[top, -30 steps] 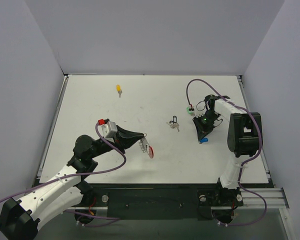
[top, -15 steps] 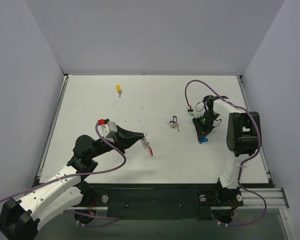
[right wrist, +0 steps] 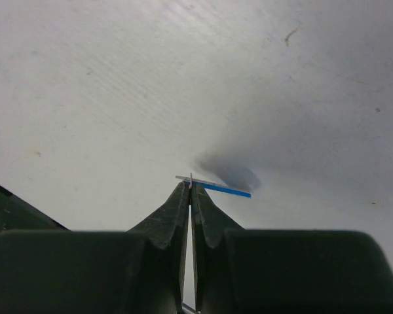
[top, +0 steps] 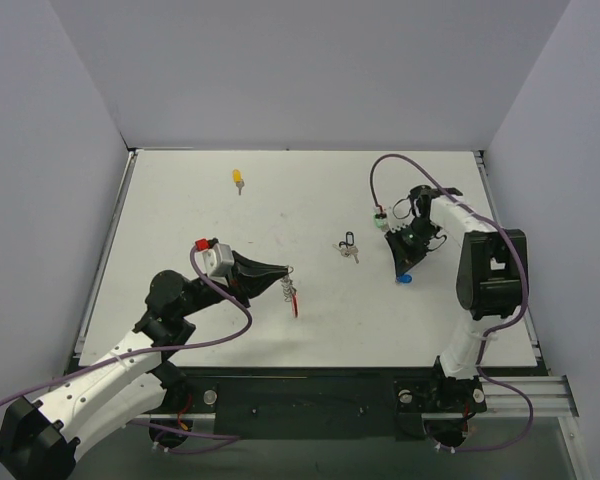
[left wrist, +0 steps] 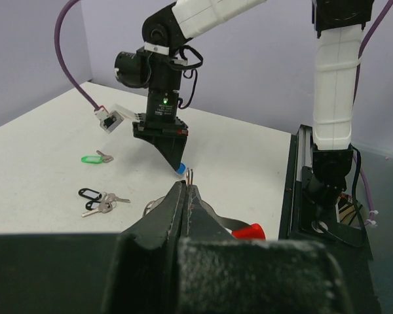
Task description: Put the keys on the keyring
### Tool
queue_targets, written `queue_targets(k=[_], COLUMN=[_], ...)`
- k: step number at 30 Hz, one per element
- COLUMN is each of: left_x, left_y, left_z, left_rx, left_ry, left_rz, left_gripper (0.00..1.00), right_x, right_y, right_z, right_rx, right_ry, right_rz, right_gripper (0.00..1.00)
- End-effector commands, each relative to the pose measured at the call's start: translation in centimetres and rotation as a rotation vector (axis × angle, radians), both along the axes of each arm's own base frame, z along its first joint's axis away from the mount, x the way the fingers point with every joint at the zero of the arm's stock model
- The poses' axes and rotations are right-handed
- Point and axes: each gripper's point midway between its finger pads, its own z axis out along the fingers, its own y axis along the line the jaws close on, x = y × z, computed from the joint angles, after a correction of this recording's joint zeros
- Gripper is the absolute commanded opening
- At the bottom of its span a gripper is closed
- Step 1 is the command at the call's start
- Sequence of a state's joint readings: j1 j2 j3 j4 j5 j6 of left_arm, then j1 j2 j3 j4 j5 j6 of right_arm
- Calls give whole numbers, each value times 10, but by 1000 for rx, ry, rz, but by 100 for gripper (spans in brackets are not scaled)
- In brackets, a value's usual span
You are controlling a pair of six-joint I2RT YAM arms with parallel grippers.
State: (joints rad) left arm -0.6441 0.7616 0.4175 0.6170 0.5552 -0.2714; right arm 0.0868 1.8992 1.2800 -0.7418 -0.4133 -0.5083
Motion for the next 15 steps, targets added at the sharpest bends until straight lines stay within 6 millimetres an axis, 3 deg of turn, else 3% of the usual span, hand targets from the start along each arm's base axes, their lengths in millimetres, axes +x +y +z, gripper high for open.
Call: queue_targets(k=[1, 2, 3, 4, 10, 15], left_x=[-8, -8, -8, -7, -3, -1], left_y=[4, 4, 4, 2, -9, -15], left_z=[32, 34, 38, 43, 67, 85], left_rx=[-53, -56, -55, -57, -92, -121], left_ry=[-133, -142, -157, -166, -217, -264], left_rz=[-15, -16, -17, -22, -68, -91], left_gripper=[0, 0, 0, 0, 0, 0], right_x=[-7, -1, -13, -16, -38, -56], right_y=[21, 25, 27, 29, 52, 72], right_z=[72, 93, 102, 124, 215, 260], right_rx=[142, 167, 178, 198, 370, 431], right_ry=[-130, -186, -171, -215, -421, -544], right_rz=[168, 209, 301, 407, 782, 961], right_gripper=[0, 0, 0, 0, 0, 0])
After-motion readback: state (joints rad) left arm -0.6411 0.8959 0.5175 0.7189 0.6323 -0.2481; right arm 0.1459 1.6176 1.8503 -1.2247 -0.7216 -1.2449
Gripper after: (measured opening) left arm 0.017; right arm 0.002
